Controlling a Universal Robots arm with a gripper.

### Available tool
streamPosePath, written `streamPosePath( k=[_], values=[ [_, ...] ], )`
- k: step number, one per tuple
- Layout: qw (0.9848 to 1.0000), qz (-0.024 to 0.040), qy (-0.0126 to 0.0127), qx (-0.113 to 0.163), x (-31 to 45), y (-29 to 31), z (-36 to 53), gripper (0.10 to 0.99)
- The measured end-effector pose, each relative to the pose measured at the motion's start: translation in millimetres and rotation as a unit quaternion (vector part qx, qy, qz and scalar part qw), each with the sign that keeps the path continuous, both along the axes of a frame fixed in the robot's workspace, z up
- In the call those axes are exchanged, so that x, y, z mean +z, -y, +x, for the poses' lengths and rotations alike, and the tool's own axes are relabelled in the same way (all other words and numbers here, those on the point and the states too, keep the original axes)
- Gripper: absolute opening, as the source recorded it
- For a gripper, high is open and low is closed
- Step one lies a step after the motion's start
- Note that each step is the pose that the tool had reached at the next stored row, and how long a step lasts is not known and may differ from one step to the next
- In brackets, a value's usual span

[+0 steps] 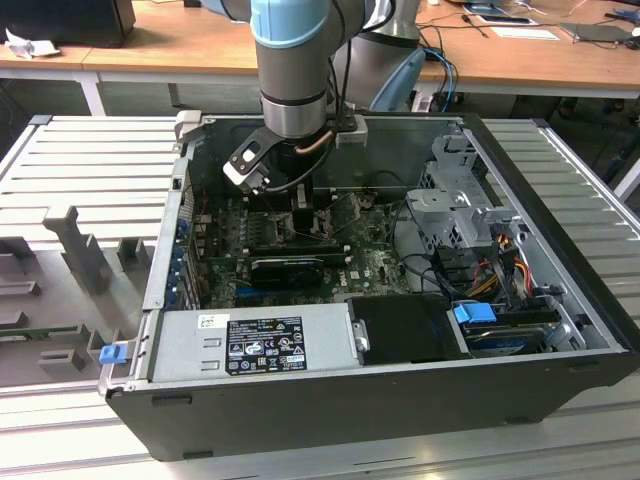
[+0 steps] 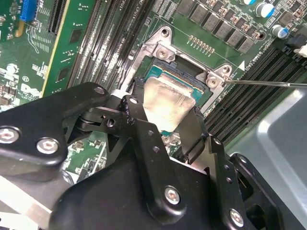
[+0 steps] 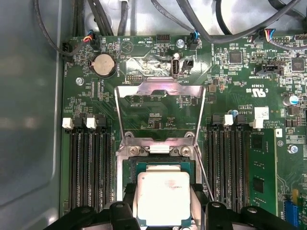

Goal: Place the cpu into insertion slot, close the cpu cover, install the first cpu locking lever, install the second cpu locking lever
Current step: 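Place the cpu into insertion slot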

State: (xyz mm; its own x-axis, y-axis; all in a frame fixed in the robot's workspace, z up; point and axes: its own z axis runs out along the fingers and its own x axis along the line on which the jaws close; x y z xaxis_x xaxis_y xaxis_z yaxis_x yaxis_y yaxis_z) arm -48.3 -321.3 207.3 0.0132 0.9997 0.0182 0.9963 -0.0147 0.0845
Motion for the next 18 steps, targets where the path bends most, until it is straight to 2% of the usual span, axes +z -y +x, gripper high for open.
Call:
streamPosePath(
  k=[6, 18],
  values=[
    [1.0, -0.0001, 0.0, 0.0, -4.6, -1.2, 0.0, 0.529],
    [1.0, -0.0001, 0.0, 0.0, -5.0, -2.7, 0.0, 0.529]
  ],
)
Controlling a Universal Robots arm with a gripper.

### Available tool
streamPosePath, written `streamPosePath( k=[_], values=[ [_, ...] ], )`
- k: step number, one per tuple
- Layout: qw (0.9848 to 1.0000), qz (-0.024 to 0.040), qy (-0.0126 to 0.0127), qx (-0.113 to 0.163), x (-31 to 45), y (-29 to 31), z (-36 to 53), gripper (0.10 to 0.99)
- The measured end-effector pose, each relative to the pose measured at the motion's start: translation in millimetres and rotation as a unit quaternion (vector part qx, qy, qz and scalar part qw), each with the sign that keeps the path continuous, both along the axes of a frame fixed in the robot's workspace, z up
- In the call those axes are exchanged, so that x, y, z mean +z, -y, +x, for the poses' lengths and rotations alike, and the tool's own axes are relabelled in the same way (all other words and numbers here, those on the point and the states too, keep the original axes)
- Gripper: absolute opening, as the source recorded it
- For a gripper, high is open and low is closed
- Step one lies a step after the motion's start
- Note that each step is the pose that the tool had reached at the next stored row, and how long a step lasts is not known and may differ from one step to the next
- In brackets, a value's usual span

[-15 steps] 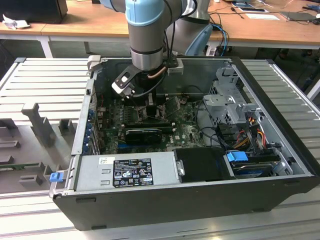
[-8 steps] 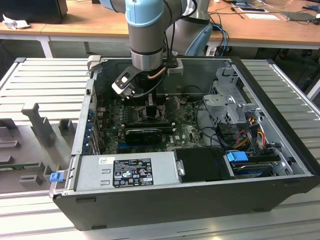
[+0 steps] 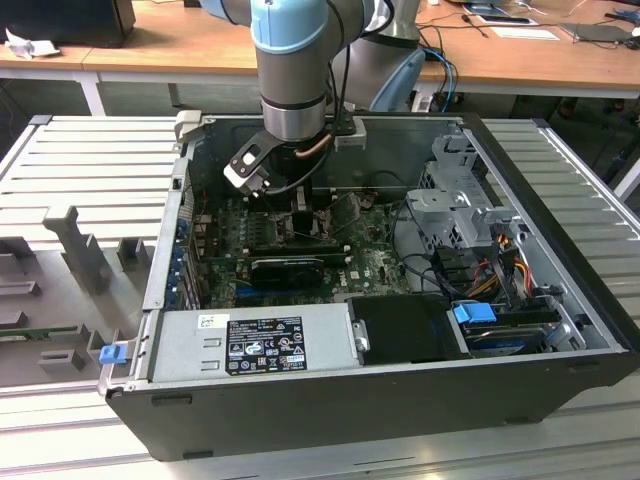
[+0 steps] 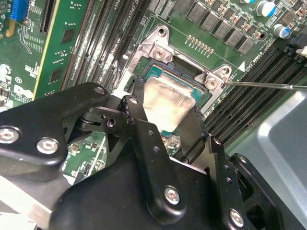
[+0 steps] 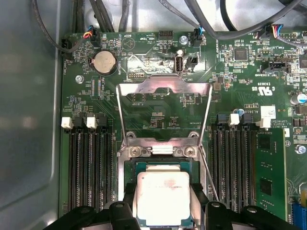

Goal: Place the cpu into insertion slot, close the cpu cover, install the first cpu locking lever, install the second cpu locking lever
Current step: 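Place the cpu into insertion slot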

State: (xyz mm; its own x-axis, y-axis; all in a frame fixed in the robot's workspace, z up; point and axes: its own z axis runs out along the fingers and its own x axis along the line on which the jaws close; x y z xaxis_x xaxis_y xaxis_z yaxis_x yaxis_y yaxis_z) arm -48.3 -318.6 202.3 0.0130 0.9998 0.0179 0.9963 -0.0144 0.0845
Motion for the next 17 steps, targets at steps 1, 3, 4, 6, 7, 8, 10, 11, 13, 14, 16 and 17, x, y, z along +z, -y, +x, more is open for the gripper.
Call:
streamPosePath(
  k=[1, 3, 4, 6, 7, 8, 10, 11, 13, 14, 16, 17],
  values=[
    [1.0, 0.0, 0.0, 0.0, -0.2, -0.2, 0.0, 0.529],
    [1.0, 0.0, 0.0, 0.0, -0.6, -0.6, 0.0, 0.529],
    [1.0, 0.0, 0.0, 0.0, -0.8, -0.7, 0.0, 0.529],
    [1.0, 0.0, 0.0, 0.0, -1.5, -0.8, 0.0, 0.529],
    [1.0, -0.0001, 0.0, 0.0, -1.9, -0.8, 0.0, 0.529],
    [1.0, -0.0002, -0.0001, 0.0, -1.9, -0.8, -0.1, 0.529],
    [1.0, -0.0001, -0.0001, 0.0, -2.0, -0.8, 0.0, 0.529],
    [1.0, -0.0001, 0.0, 0.0, -2.0, -0.8, 0.0, 0.529],
    [1.0, -0.0001, 0.0, 0.0, -2.0, -0.8, 0.0, 0.537],
    [1.0, -0.0001, 0.0, 0.0, -2.0, -0.8, 0.0, 0.537],
    [1.0, 0.0003, 0.0, 0.0, -1.3, -0.8, -0.1, 0.604],
    [1.0, 0.0003, 0.0, 0.0, -0.5, -0.8, -0.1, 0.604]
  ],
)
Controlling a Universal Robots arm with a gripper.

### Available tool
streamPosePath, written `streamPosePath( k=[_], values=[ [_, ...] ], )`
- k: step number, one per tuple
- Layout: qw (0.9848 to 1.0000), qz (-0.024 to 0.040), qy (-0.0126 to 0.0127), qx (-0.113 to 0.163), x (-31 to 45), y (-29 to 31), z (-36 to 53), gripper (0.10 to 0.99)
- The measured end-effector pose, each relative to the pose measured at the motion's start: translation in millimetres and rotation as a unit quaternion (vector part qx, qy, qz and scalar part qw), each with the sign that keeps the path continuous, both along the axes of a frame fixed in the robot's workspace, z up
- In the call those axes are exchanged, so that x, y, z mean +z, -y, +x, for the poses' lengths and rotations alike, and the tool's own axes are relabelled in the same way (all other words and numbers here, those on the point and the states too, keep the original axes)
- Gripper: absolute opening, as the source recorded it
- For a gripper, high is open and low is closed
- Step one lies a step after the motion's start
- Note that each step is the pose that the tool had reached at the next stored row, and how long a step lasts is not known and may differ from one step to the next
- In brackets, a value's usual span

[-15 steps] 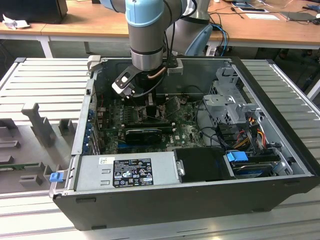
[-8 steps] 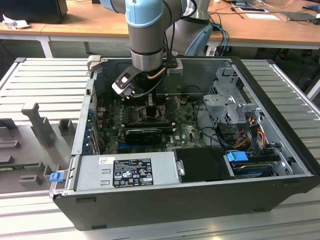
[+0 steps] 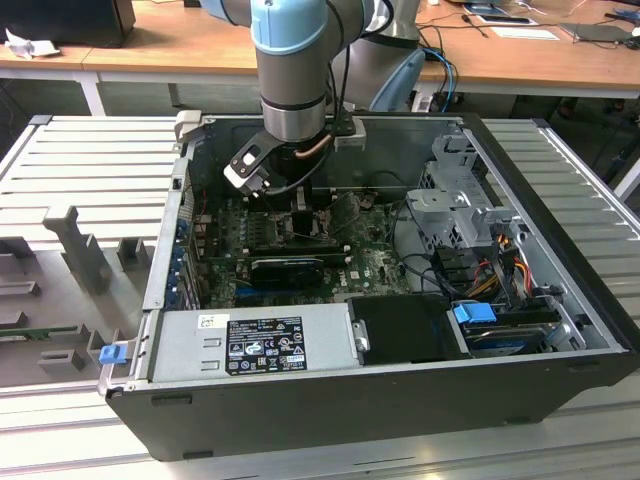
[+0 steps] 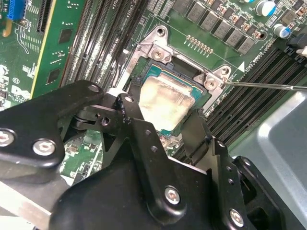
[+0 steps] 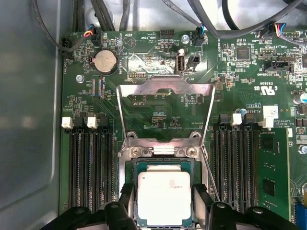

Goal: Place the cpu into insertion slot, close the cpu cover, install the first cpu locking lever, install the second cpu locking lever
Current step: 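Place the cpu into insertion slot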

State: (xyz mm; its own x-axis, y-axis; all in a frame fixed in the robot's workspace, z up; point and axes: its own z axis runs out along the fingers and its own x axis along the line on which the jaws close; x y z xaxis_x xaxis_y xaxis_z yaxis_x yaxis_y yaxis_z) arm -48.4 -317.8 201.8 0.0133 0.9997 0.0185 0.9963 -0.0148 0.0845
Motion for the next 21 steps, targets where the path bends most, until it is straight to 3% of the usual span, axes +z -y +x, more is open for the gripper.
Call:
streamPosePath(
  k=[4, 8, 9, 10, 11, 13, 21],
  values=[
    [1.0, 0.0, -0.0004, 0.0, 5.8, 0.0, 0.0, 0.588],
    [1.0, 0.0, -0.001, 0.0, 9.6, 0.0, 0.0, 0.337],
    [1.0, 0.0, -0.0011, 0.0, 10.2, 0.0, 0.0, 0.337],
    [1.0, -0.0004, -0.0014, 0.0, 11.5, 0.0, 0.1, 0.216],
    [1.0, -0.0006, -0.0017, 0.0, 12.2, 0.0, 0.2, 0.157],
    [1.0, -0.0006, -0.0019, 0.0, 13.5, 0.0, 0.1, 0.106],
    [1.0, -0.0005, -0.0021, 0.0, 20.0, -0.1, 0.2, 0.106]
  ],
)
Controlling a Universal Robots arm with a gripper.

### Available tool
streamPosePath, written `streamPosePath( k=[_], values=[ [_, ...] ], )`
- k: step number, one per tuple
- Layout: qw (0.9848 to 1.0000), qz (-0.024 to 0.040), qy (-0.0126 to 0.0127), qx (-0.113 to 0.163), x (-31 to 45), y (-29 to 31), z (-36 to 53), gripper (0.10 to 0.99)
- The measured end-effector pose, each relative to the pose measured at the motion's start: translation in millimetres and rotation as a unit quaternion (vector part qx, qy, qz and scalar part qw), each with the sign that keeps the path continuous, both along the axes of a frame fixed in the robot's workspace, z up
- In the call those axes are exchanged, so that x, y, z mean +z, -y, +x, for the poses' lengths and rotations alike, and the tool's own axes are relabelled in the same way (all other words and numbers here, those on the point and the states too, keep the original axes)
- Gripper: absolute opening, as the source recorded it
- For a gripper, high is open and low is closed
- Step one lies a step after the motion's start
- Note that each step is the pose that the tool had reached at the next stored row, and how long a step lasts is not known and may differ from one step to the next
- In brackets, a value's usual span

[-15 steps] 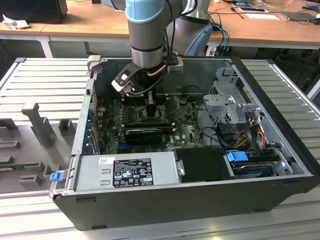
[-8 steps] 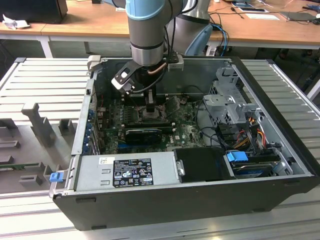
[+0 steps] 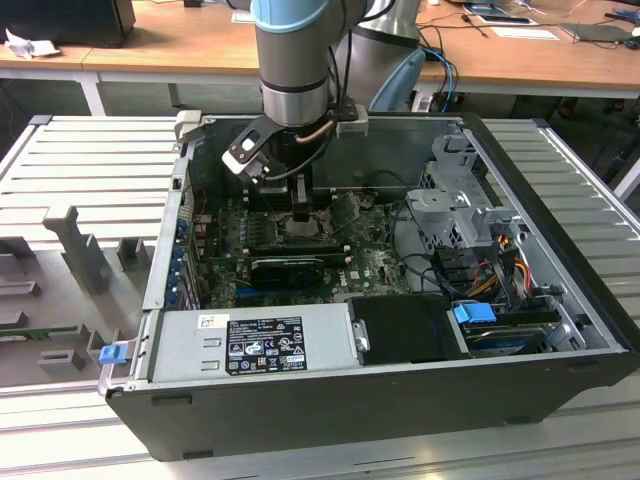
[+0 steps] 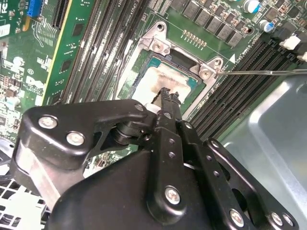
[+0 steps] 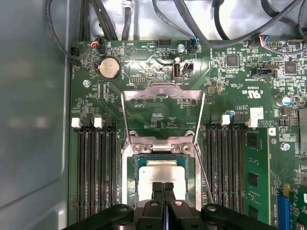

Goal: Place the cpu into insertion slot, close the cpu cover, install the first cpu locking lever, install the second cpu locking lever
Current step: 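Place the cpu into insertion slot, then close the cpu cover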

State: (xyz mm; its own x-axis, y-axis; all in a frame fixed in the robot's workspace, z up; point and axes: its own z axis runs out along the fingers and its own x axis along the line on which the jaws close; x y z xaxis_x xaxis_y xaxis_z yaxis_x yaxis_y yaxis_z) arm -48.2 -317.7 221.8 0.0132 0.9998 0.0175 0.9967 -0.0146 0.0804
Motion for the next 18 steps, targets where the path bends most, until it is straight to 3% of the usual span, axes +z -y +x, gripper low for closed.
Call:
streamPosePath(
  k=[3, 5, 7, 18],
  values=[
    [1.0, 0.0001, 0.0, 0.0, 2.0, 0.0, 0.0, 0.106],
    [1.0, 0.0006, -0.0011, 0.0, 2.1, 0.3, 10.7, 0.106],
    [1.0, 0.0008, -0.0012, 0.0, 2.1, 1.3, 14.7, 0.106],
    [1.0, 0.0, -0.0012, 0.0, 15.0, 1.1, 14.8, 0.106]
  ],
)
